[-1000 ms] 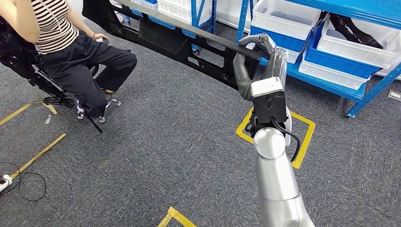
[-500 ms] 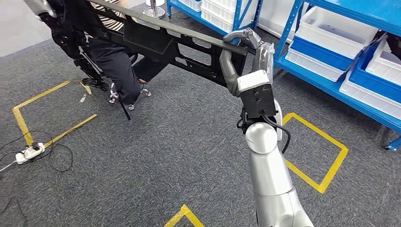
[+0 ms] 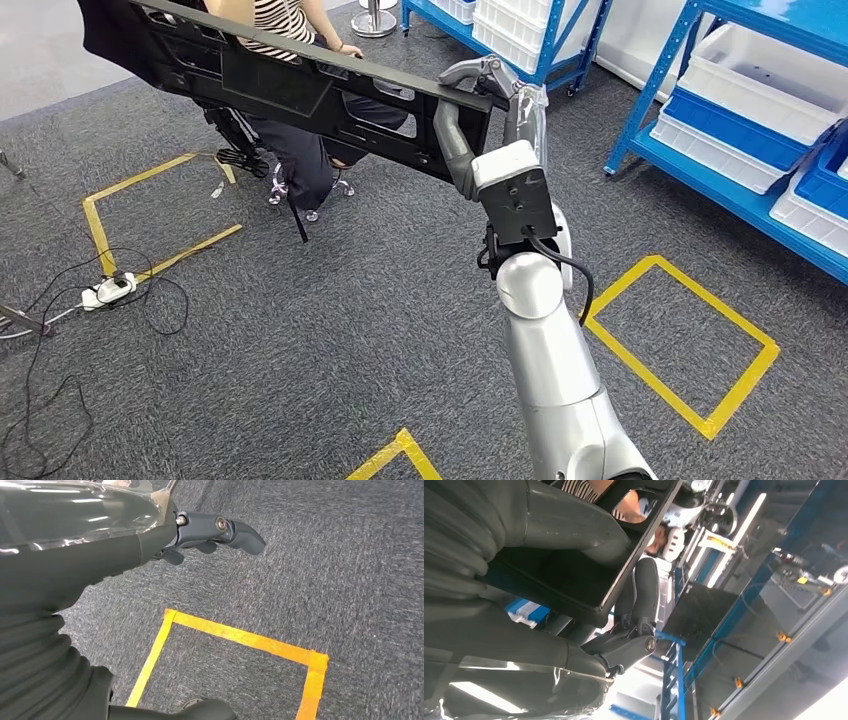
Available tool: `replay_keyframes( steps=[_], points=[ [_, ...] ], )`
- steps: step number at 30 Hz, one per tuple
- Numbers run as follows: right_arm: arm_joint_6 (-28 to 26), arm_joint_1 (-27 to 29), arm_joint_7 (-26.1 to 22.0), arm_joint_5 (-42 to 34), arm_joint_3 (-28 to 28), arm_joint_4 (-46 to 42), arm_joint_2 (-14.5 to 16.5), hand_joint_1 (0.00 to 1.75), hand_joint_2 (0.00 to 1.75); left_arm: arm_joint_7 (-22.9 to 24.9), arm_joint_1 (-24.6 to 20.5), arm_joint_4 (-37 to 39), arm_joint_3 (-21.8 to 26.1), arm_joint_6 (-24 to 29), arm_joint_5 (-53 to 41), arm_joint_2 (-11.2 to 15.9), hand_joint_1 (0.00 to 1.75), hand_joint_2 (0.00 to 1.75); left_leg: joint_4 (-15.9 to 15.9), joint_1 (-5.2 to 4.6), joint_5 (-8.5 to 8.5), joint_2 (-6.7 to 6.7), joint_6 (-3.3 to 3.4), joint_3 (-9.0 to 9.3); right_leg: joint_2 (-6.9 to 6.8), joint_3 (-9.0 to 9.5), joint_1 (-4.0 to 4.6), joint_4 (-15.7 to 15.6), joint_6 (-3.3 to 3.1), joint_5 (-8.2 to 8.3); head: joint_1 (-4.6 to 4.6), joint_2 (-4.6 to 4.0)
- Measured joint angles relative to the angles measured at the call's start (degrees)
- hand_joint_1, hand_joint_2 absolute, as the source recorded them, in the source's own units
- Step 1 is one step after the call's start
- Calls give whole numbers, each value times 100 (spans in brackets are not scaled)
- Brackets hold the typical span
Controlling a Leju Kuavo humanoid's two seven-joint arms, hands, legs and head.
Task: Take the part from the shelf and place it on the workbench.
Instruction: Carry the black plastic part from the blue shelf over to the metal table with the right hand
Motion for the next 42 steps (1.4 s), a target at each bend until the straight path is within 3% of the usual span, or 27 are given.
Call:
replay_keyframes(
  steps=[1, 4, 5, 7, 9, 10, 11, 12, 15, 17, 18, 19, 21, 23, 25, 26, 27, 29, 31, 32, 34, 36, 38, 40, 41, 42],
  points=[
    [0, -8, -1, -1, 4, 3, 5, 175, 175, -2, -4, -3, 0, -1, 0, -4, 0, 175, -145, -16, 29, 46, 30, 77, -35, 8, 22, 4, 31, -16, 13, 0],
    [-1, -23, -4, -2, 19, 16, 10, 175, 175, -5, -7, -9, 0, -1, 0, -8, 0, 175, -179, -52, 38, -112, 169, 63, -135, 34, 18, 1, 119, -54, 46, 0],
    [-2, -28, -5, -3, 23, 21, 10, 175, 175, -15, -7, -14, 0, 1, 3, -9, 0, 175, -194, -50, 51, -170, 209, 69, -78, 3, 0, 78, 138, -111, 50, 0],
    [-9, -43, -6, -14, 28, 38, -5, 175, 175, -67, -11, -25, 0, 2, 28, -10, 0, 175, -214, -42, 77, -278, 281, 80, 149, -237, -30, 568, 119, -348, 65, 0],
    [-23, -48, -7, -38, 31, 67, -40, 175, 175, -172, -15, -25, 0, 2, 81, -9, 0, 175, -212, -62, 84, -404, 324, 73, 317, -639, -25, 1352, 76, -626, 78, 0],
    [-31, -45, -7, -50, 31, 84, -58, 175, 175, -229, -16, -25, 0, 2, 109, -7, 0, 175, -211, -73, 84, -480, 331, 72, 352, -793, -22, 1623, 75, -687, 78, 0],
    [-37, -42, -7, -57, 34, 101, -72, 175, 175, -281, -16, -24, 0, 2, 136, -2, 0, 175, -209, -83, 86, -560, 337, 72, 374, -854, -18, 1689, 89, -664, 80, 0],
    [-41, -41, -7, -62, 38, 113, -80, 175, 175, -322, -16, -21, 0, 2, 158, 3, 0, 175, -208, -91, 88, -639, 339, 74, 396, -797, -17, 1511, 112, -549, 79, 0],
    [-44, -59, -8, -79, 61, 125, -87, 175, 175, -366, -17, 0, 0, 1, 199, 6, 0, 175, -198, -114, 98, -851, 318, 69, 619, -302, -4, 388, 117, -78, 78, 0],
    [-44, -74, -10, -107, 81, 132, -78, 175, 175, -328, -6, 12, 0, 1, 215, 3, 0, 175, -189, -116, 106, -951, 273, 45, 710, -145, 20, 77, 63, 42, 74, 0],
    [-43, -81, -11, -119, 92, 139, -64, 175, 175, -297, 6, 13, 0, 1, 217, 3, 0, 175, -189, -110, 110, -997, 242, 34, 676, -129, 28, 65, 36, 64, 74, 0],
    [-39, -90, -11, -128, 106, 147, -40, 175, 175, -263, 20, 9, 0, 2, 215, 3, 0, 175, -179, -97, 106, -1000, 214, 21, 631, -120, 17, 49, 10, 81, 72, 0],
    [-16, -121, -12, -152, 135, 169, 20, 175, 175, -194, 35, -8, 0, 5, 195, -3, 0, 175, 19, -102, -31, -786, 147, -80, 534, -91, -12, 10, -49, 106, 52, 0],
    [5, -151, -19, -207, 151, 201, 56, 175, 175, -136, 33, -43, 0, 8, 169, -15, 0, 175, 628, -98, -366, -479, 79, -382, 418, -71, -15, -4, -91, 99, 26, 0],
    [16, -161, -32, -256, 158, 242, 67, 175, 175, -103, 32, -83, 0, 8, 158, -28, 0, 175, 1304, -58, -632, -370, 18, -728, 289, -68, -6, -3, -109, 85, 16, 0],
    [23, -161, -38, -267, 166, 263, 74, 175, 175, -92, 35, -102, 1, 8, 156, -35, 0, 175, 1418, -36, -632, -347, -5, -790, 224, -68, -5, -1, -112, 81, 13, 0],
    [32, -162, -42, -271, 175, 283, 84, 175, 175, -79, 38, -122, 1, 8, 156, -38, 0, 175, 1306, -15, -528, -320, -23, -733, 166, -66, -7, 0, -108, 75, 9, 0],
    [48, -176, -44, -274, 202, 308, 110, 175, 175, -55, 39, -163, 2, 8, 164, -49, 0, 175, 583, 14, -196, -145, -44, -331, 69, -58, -3, 12, -77, 53, 6, 0],
    [61, -226, -49, -285, 227, 324, 135, 175, 175, -28, 31, -207, 2, 8, 180, -75, 0, 175, 3, -2, -11, 12, 1, -5, -7, -57, 38, 40, -15, 12, 11, 0],
    [67, -259, -52, -293, 239, 335, 146, 175, 175, -10, 30, -226, 1, 8, 191, -91, 0, 175, -101, -20, 4, 29, 44, 47, -48, -51, 59, 46, 12, -4, 20, 0],
    [77, -315, -55, -307, 260, 366, 157, 175, 175, 22, 35, -268, 1, 8, 217, -114, 0, 175, -119, -43, 21, -100, 146, 35, -138, -33, 63, 44, 62, -31, 41, 0],
    [80, -348, -55, -314, 273, 388, 157, 175, 175, 41, 40, -305, 2, 9, 231, -129, 0, 175, -147, -37, 52, -215, 233, 41, -24, -102, 35, 212, 97, -146, 49, 0],
    [80, -362, -56, -319, 278, 410, 146, 175, 175, 51, 40, -330, 2, 10, 232, -139, 0, 175, -159, -31, 71, -323, 293, 43, 238, -391, 9, 823, 80, -420, 64, 0],
    [80, -363, -55, -331, 278, 448, 137, 175, 175, 80, 43, -348, 2, 10, 231, -144, 0, 175, -157, -43, 74, -455, 320, 38, 361, -783, 4, 1600, 66, -684, 70, 0],
    [80, -361, -55, -336, 279, 469, 135, 175, 175, 102, 47, -362, 2, 10, 231, -146, 0, 175, -156, -51, 75, -531, 324, 38, 378, -886, 4, 1770, 82, -707, 70, 0],
    [80, -361, -55, -339, 281, 486, 140, 175, 175, 126, 52, -378, 2, 10, 229, -146, 0, 175, -155, -56, 77, -607, 324, 38, 390, -877, 4, 1706, 110, -642, 70, 0]
  ],
)
